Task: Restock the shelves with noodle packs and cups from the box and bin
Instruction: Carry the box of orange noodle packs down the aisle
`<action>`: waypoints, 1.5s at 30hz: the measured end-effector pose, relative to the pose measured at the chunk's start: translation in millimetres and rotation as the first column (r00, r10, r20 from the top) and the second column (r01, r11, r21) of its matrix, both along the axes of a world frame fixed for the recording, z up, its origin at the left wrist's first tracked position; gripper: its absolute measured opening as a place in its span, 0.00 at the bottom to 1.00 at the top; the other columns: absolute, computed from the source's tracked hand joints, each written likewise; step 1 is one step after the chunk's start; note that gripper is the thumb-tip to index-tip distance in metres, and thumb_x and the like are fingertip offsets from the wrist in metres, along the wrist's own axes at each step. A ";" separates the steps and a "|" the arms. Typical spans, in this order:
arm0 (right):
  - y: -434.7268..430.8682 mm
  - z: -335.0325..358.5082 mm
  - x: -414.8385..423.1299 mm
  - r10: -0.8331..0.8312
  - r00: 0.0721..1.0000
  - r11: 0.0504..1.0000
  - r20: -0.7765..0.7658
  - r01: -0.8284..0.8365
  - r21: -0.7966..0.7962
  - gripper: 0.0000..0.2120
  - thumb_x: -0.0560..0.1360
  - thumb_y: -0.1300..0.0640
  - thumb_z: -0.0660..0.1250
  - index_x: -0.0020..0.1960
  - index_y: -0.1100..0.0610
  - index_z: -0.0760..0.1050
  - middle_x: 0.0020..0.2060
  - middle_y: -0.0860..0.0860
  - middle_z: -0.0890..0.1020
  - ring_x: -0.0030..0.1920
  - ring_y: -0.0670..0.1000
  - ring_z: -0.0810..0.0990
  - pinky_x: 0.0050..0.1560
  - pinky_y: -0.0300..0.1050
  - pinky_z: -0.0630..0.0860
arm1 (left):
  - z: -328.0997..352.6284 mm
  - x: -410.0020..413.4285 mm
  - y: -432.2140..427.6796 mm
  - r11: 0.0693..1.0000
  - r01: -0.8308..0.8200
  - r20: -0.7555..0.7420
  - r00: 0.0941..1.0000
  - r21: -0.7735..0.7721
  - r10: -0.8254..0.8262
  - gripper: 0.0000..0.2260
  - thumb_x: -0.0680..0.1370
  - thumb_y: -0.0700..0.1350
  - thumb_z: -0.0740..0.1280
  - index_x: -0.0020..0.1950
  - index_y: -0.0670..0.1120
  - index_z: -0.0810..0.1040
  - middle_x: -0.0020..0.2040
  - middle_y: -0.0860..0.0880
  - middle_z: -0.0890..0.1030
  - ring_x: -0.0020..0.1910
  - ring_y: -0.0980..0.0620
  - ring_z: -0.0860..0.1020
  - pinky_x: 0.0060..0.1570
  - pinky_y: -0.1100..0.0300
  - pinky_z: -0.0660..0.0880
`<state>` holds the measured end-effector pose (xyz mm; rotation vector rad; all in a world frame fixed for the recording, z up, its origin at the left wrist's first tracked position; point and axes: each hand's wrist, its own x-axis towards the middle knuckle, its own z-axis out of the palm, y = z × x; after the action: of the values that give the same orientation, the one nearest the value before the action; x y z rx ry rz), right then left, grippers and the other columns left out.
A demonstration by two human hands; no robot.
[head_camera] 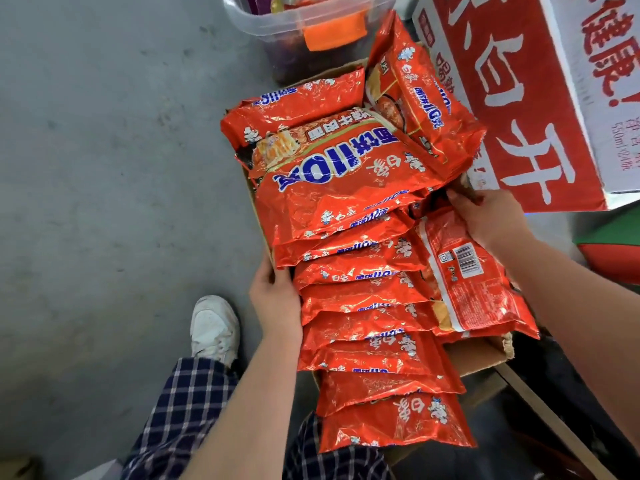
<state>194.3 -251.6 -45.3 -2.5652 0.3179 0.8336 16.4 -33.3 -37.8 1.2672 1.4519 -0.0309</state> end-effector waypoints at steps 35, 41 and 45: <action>26.7 19.9 -42.7 -0.021 1.000 0.996 -0.020 0.019 -0.086 0.21 0.81 0.50 0.61 0.52 0.68 0.79 0.50 0.68 0.81 0.53 0.67 0.78 0.47 0.51 0.69 | -6.3 -59.0 20.5 0.747 0.516 -0.227 0.856 0.418 -0.464 0.20 0.85 0.49 0.56 0.34 0.43 0.69 0.26 0.56 0.68 0.26 0.57 0.67 0.27 0.64 0.60; 20.9 14.9 -31.3 -0.151 0.984 0.987 -0.093 0.144 -0.077 0.22 0.78 0.45 0.66 0.57 0.63 0.79 0.50 0.62 0.81 0.55 0.64 0.79 0.50 0.51 0.73 | -7.0 -47.4 20.6 0.750 0.545 -0.195 0.837 0.374 -0.511 0.18 0.84 0.53 0.56 0.37 0.46 0.70 0.27 0.57 0.69 0.27 0.58 0.68 0.26 0.62 0.60; 20.1 10.0 -26.6 -0.190 0.977 0.981 -0.093 0.185 -0.062 0.23 0.76 0.46 0.70 0.59 0.65 0.78 0.52 0.61 0.81 0.53 0.62 0.79 0.52 0.52 0.75 | -13.7 -53.2 22.9 0.728 0.552 -0.175 0.829 0.407 -0.531 0.19 0.84 0.54 0.55 0.36 0.48 0.70 0.27 0.53 0.72 0.27 0.54 0.71 0.27 0.60 0.61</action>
<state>167.8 -231.6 -35.3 -2.4984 0.6102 0.8934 -36.7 -10.3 -51.5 2.0609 1.1027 -0.1297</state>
